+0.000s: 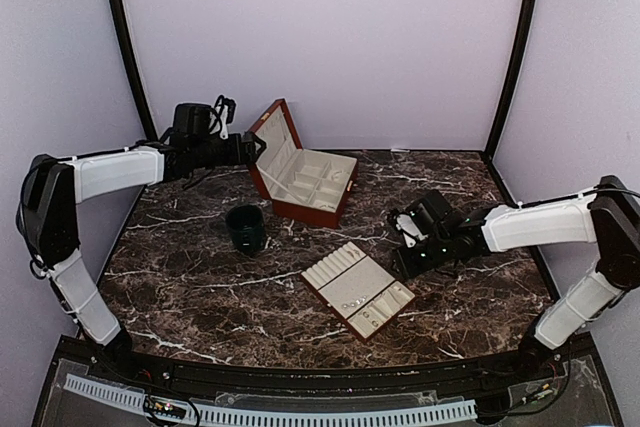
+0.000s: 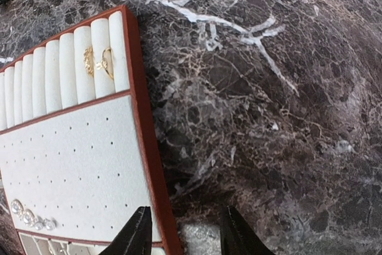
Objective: Organize the mixed jewelry
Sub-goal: Move to the corner of the board in the compartment layer, then move the jewelry box to the center of the board.
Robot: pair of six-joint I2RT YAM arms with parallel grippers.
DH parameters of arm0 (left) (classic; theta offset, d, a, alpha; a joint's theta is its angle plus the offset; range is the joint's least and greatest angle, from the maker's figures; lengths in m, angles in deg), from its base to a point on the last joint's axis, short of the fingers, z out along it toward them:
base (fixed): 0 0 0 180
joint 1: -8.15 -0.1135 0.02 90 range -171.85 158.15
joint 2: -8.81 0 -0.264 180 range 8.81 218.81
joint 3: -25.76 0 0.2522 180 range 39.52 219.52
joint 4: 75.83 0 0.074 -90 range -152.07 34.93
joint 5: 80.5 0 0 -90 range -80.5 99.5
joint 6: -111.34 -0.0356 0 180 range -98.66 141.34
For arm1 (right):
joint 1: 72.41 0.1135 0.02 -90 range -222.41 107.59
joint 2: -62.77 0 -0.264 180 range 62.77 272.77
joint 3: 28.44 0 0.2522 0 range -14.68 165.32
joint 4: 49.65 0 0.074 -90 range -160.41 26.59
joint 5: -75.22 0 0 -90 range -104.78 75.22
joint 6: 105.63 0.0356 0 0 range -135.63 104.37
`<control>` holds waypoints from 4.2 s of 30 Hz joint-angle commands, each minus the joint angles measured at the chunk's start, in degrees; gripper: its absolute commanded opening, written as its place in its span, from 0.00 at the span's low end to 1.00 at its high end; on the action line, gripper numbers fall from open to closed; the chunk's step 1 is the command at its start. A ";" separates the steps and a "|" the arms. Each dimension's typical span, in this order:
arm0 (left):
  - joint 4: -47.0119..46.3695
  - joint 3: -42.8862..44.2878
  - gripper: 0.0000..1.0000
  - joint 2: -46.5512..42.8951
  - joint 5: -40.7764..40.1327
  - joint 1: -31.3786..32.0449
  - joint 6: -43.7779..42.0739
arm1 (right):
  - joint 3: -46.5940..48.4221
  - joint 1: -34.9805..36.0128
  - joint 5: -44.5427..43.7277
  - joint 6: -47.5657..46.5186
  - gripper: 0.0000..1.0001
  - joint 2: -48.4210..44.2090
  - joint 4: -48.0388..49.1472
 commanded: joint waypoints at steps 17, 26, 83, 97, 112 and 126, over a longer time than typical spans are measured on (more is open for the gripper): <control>2.04 3.79 0.49 2.27 0.67 -0.29 -4.20 | -6.55 1.36 2.90 5.79 0.29 -8.64 -7.34; 2.83 4.42 0.38 2.18 0.66 -0.29 -4.73 | -5.75 2.91 3.20 5.31 0.28 -6.45 -5.42; 7.93 4.26 0.00 0.90 36.12 -0.44 -19.28 | 3.11 -28.92 -18.74 11.35 0.00 6.29 -9.12; 35.35 14.48 0.00 4.26 45.82 1.73 -34.45 | 2.29 -29.60 -12.77 11.34 0.57 -1.15 -11.21; 49.71 29.23 0.14 13.63 38.97 1.64 -48.14 | 1.02 -18.70 10.70 9.28 0.81 -12.98 -4.88; 32.88 15.17 0.68 2.20 30.49 1.64 -39.88 | -1.53 -0.19 11.20 21.86 0.81 -4.17 8.72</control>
